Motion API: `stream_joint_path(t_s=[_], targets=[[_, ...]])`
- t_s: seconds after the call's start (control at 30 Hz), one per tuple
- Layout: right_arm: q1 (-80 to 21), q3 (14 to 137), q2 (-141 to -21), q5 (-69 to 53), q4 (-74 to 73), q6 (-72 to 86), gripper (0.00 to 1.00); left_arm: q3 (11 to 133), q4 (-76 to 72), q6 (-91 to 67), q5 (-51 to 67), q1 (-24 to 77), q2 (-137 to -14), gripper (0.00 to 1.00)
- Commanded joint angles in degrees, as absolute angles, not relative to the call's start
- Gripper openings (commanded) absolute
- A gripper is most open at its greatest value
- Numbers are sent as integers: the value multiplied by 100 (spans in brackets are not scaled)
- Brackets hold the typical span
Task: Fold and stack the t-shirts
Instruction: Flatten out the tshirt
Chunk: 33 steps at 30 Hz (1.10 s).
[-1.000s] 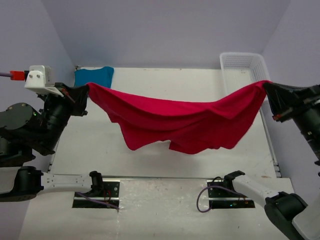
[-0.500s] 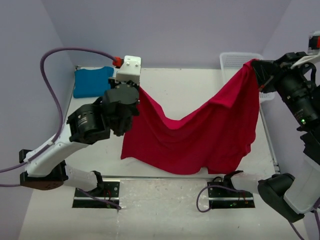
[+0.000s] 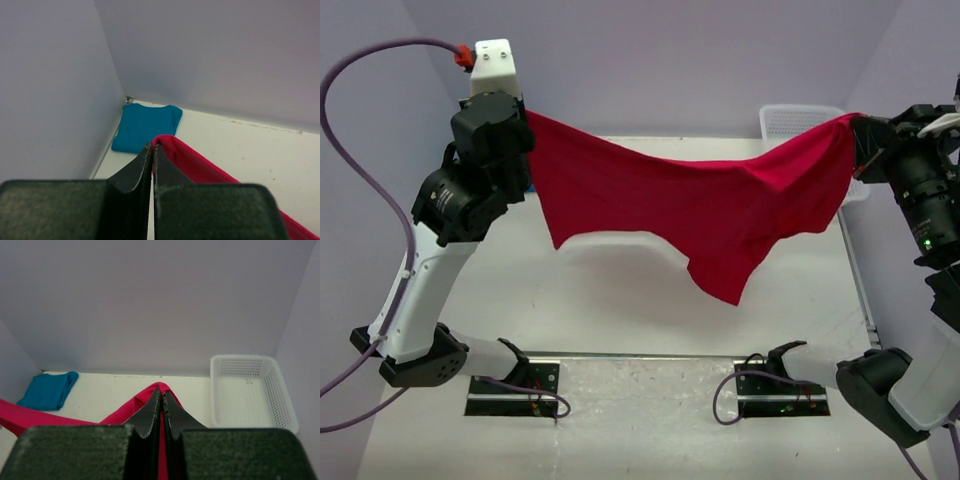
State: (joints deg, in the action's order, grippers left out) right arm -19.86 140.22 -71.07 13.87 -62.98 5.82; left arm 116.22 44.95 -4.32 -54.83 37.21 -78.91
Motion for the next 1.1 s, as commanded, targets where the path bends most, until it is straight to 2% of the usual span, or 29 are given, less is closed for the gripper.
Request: stream_joint_path(t_s=[0.0,0.37,0.53,0.63,0.77,1.07], targets=[[-1995,14063,-6804,1731,-6029,352,0,11900,4324,-26,-5335,3718,-7542,0],[-1995,14563,-6153,607,-6214,720,0,12348,4755,-123,-4369,3726,-6627,0],[-1986,14125,-5985,211,-5696,861,0,12305,4641,-149,-4078,3718,-6644,0],[-1995,13650,-6379,456,-5213,695,0,11902,4240,-150,-3920,3718,-7039,0],[-1986,13948,-7407,773,-4950,291,0,11241,3323,69,-4095,3683,-7582,0],[-1679,13948,-8559,660,-4088,-157,0,12319,2523,518,-3613,2902,-9050,0]])
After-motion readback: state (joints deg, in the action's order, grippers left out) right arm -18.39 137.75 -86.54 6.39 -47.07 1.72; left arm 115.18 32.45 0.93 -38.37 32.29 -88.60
